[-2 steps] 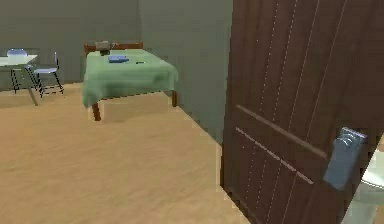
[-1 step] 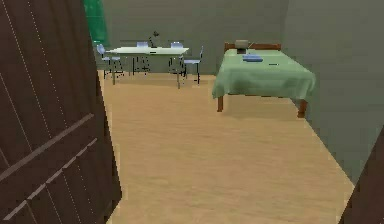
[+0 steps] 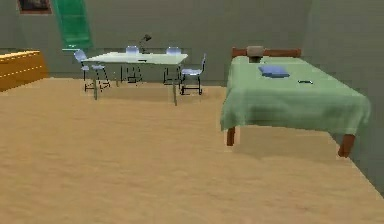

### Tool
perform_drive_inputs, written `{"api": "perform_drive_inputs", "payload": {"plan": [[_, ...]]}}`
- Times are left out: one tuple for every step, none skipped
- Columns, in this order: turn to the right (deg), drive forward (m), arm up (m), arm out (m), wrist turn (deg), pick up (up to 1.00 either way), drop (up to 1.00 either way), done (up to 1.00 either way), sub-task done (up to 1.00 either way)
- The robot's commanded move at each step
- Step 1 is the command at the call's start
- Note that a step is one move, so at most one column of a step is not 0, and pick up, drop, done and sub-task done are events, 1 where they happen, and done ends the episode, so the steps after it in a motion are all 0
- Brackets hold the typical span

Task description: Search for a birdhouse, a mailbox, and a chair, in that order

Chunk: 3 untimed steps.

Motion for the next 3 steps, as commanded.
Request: {"api": "perform_drive_inputs", "payload": {"plan": [[-3.0,0.0,0.0,0.0,0.0,0.0,0.0,0.0,0.0],[0.0,0.65,0.0,0.0,0.0,0.0,0.0,0.0,0.0],[-9.0,0.0,0.0,0.0,0.0,0.0,0.0,0.0,0.0]]}}
